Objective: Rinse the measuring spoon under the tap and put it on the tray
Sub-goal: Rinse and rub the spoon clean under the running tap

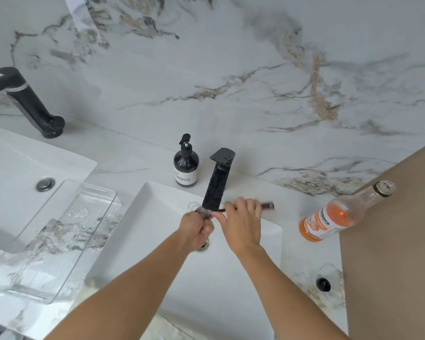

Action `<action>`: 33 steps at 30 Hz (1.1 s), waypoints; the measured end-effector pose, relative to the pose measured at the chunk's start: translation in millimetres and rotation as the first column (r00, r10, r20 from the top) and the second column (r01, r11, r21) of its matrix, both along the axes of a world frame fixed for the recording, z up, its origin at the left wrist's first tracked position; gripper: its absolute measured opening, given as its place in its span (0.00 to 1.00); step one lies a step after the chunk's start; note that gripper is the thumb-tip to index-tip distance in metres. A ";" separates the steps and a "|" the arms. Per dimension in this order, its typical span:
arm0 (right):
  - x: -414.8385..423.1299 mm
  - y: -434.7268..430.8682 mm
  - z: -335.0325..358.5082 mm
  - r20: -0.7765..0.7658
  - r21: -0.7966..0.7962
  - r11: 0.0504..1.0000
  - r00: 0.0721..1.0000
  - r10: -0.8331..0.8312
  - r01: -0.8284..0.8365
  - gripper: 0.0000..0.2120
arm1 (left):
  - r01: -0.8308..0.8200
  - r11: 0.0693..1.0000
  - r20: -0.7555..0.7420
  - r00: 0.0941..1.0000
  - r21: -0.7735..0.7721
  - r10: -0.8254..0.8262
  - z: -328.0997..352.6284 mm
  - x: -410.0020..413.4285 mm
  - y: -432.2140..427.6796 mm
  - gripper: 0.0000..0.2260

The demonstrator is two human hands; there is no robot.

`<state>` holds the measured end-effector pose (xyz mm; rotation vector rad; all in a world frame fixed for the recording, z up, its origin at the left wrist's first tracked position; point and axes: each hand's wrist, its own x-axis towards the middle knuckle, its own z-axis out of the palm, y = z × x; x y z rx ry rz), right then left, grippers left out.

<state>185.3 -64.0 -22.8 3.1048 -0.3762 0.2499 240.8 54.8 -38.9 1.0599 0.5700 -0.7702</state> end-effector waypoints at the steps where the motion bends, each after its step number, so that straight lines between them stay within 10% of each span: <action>1: -3.4 3.7 -2.9 0.136 0.059 0.997 0.989 -0.057 0.049 0.19 | -0.094 0.995 -0.058 0.994 -0.037 0.092 -0.8 -5.2 -4.7 0.14; 4: -14.8 17.4 -9.4 0.282 0.559 0.809 0.876 -0.391 0.181 0.15 | -0.254 0.965 -0.108 0.963 -0.063 0.247 -3.5 -15.4 -14.2 0.13; 7: -9.1 30.6 -3.2 -0.251 0.942 0.089 0.857 -0.450 0.322 0.16 | -0.179 0.984 -0.015 0.984 -0.028 0.178 -2.7 -23.1 -15.7 0.13; 9: 0.8 34.3 -0.3 -0.384 0.923 -0.144 0.857 -0.343 0.356 0.15 | -0.060 0.996 0.128 0.990 0.072 0.050 -3.9 -29.0 -14.4 0.11; 12: 19.2 25.2 5.2 -0.395 0.918 -0.143 0.879 -0.268 0.369 0.10 | 0.135 0.904 0.349 0.891 0.405 -0.289 -3.0 -22.5 1.5 0.07; 16: 26.7 6.1 14.8 -0.459 0.882 -0.137 0.887 -0.040 0.450 0.05 | 0.341 0.578 0.346 0.544 0.742 -0.765 -1.4 -4.2 25.4 0.13; 21: 15.7 41.6 -0.4 -0.429 0.811 -0.565 0.809 -0.401 0.151 0.08 | 0.238 0.935 0.372 0.869 0.264 -0.327 6.7 -13.4 13.0 0.13; 26: 6.1 50.3 -11.9 -0.560 0.685 -0.721 0.707 -0.432 0.102 0.13 | -0.041 0.999 0.120 0.992 -0.024 0.043 4.7 -31.0 -5.1 0.13; 28: 7.6 48.8 -11.3 -0.541 0.759 -0.632 0.689 -0.482 0.154 0.12 | 0.086 0.968 0.206 0.969 0.234 -0.136 -2.8 -27.7 -1.6 0.12; 31: 12.0 34.0 -6.5 -0.427 0.902 -0.295 0.747 -0.509 0.314 0.14 | 0.319 0.594 0.262 0.676 0.739 -0.689 -10.7 -15.5 13.9 0.13; 33: 12.8 23.5 -5.9 -0.450 0.893 -0.256 0.769 -0.455 0.371 0.12 | 0.320 0.437 0.239 0.506 0.840 -0.829 -8.7 -2.0 19.3 0.12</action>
